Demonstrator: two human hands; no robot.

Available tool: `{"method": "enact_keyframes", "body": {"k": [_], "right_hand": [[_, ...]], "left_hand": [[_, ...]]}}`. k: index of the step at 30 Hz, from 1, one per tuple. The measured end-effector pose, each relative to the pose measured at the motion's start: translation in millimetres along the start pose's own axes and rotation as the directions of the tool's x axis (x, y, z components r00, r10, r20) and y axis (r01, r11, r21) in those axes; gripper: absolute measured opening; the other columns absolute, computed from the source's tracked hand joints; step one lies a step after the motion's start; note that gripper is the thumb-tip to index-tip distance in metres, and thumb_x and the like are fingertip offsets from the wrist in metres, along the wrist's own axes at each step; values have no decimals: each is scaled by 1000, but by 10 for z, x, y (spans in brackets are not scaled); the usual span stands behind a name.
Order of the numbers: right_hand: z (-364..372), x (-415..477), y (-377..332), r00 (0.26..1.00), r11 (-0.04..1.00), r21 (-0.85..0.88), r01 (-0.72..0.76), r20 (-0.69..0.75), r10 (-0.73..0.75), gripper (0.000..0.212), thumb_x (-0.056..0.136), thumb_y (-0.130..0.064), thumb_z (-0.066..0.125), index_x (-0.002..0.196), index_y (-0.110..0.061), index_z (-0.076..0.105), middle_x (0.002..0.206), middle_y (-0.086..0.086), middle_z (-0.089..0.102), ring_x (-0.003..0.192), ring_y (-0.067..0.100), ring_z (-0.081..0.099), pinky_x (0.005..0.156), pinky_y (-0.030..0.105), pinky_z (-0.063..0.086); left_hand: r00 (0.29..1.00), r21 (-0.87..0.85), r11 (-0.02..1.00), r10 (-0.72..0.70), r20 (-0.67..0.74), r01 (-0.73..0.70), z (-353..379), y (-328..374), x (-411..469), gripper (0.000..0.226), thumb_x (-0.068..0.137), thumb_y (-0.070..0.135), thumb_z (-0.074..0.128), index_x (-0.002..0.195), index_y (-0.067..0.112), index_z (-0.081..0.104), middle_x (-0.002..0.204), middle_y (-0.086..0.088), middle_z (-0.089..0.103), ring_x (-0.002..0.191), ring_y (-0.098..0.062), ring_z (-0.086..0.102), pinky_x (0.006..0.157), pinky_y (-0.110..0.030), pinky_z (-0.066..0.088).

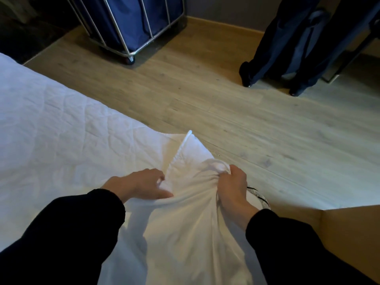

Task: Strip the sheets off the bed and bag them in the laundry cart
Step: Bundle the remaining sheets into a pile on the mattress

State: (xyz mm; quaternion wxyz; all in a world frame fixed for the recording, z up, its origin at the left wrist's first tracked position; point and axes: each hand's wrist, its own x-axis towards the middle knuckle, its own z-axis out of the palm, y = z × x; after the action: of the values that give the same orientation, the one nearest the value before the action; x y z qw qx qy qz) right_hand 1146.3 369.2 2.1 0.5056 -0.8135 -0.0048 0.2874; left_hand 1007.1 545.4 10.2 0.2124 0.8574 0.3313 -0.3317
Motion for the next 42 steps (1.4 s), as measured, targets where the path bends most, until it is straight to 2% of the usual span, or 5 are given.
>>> {"method": "enact_keyframes", "body": {"k": [10, 20, 26, 33, 42], "right_hand": [[51, -253, -342, 956, 1000, -15, 8, 292, -3, 5, 72, -9, 54, 75, -8, 58, 60, 4, 56, 55, 23, 51, 53, 29, 40], [109, -941, 43, 618, 795, -260, 548, 766, -176, 29, 76, -6, 61, 60, -24, 44, 64, -8, 50, 67, 5, 54, 56, 24, 39], [160, -1251, 417, 455, 403, -332, 853, 852, -260, 17, 85, -5, 48, 95, -16, 58, 103, 9, 53, 99, 30, 52, 74, 33, 36], [108, -1052, 69, 856, 992, -60, 111, 514, -65, 18, 86, -36, 65, 87, -18, 59, 88, 2, 61, 80, 17, 59, 64, 34, 54], [-3, -103, -593, 904, 716, 566, -409, 359, 232, 31, 48, -25, 70, 75, -12, 60, 75, 12, 56, 70, 27, 55, 70, 44, 50]], "left_hand": [[618, -139, 981, -24, -785, -138, -530, 67, -588, 26, 98, 25, 48, 74, 13, 46, 79, -11, 61, 79, -35, 57, 64, -38, 38], [980, -147, 988, -11, 200, 41, 61, -150, -884, 21, 53, 37, 43, 54, 17, 46, 69, -3, 47, 71, -22, 43, 63, -29, 32], [993, -216, 971, -114, -33, 104, 166, -49, -822, 70, 64, 72, 40, 99, 15, 63, 105, -4, 62, 100, -24, 56, 94, -38, 40], [876, -604, 797, -286, -388, -7, 339, -43, -743, 44, 88, 50, 60, 105, 10, 64, 98, -9, 68, 94, -23, 64, 83, -31, 46], [583, -738, 523, -466, -666, -425, -668, -11, -653, 24, 78, -7, 62, 86, 15, 64, 62, 2, 43, 54, -8, 42, 57, -21, 41]]}}
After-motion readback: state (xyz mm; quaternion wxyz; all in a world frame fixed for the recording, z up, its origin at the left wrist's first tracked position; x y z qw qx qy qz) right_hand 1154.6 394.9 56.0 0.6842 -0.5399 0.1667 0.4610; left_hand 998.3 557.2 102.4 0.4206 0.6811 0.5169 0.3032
